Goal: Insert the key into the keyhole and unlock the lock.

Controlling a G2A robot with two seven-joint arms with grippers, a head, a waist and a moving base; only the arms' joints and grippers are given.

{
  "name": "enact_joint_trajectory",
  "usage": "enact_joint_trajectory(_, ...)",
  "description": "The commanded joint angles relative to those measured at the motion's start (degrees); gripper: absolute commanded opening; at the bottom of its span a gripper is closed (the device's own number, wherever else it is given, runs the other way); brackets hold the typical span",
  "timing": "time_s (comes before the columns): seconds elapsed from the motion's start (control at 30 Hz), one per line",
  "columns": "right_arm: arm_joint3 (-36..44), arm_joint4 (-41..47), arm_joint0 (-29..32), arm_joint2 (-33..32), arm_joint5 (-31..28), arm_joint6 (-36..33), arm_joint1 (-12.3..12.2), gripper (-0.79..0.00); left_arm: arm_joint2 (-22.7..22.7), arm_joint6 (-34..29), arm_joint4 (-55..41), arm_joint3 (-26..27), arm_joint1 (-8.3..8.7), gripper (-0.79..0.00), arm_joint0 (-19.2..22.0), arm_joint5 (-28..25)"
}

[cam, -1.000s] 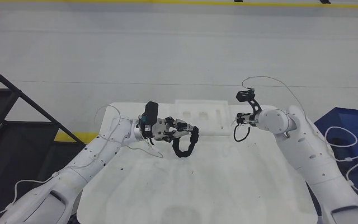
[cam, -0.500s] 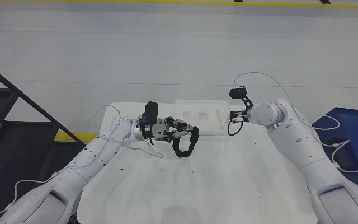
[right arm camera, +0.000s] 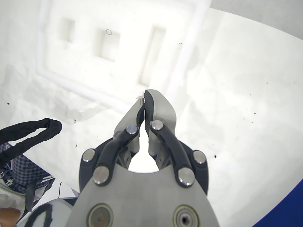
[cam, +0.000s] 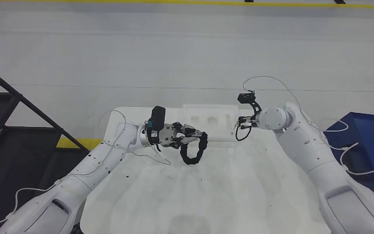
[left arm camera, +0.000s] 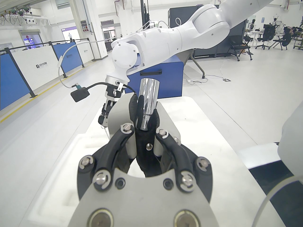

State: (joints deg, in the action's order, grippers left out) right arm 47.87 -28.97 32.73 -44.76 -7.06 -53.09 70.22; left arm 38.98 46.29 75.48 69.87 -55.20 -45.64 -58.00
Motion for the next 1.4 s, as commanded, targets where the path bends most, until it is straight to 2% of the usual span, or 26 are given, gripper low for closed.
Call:
enact_joint_trajectory(0.0, 0.5, -0.3, 0.2, -0.1, 0.1, 0.0, 0.0, -0.785, 0.0, 0.0, 0.0, 0.0, 0.0, -0.785, 0.0, 0.0)
enact_joint_trajectory(0.8, 7.9, -1.9, 5.5, -4.4, 2.8, -1.2, -1.6, -0.785, 0.0, 0.0, 0.0, 0.0, 0.0, -0.785, 0.0, 0.0)
enact_joint_trajectory(1.37, 3.0, -0.4, 4.8, -4.4, 1.0, -0.5, -0.6, -0.785, 0.0, 0.0, 0.0, 0.0, 0.0, -0.785, 0.0, 0.0)
